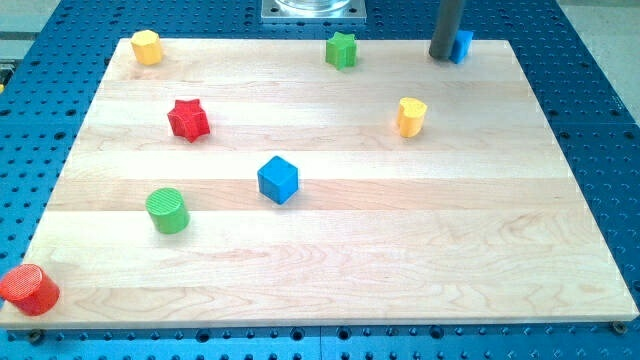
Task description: Slightly push the red star to the right
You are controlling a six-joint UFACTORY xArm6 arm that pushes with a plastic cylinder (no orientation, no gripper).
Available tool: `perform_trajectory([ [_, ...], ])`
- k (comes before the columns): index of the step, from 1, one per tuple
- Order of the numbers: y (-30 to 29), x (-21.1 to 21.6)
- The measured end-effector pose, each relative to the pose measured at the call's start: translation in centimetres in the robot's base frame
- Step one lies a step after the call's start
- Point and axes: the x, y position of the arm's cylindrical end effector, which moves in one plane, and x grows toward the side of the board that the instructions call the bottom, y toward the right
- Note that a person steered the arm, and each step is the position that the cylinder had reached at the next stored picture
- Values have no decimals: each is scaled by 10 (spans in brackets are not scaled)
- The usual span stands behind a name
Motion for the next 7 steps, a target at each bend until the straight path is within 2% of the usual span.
perform_trajectory([
  [3,-10,4],
  [5,-127,64],
  [6,-155,70],
  [7,-199,97],
])
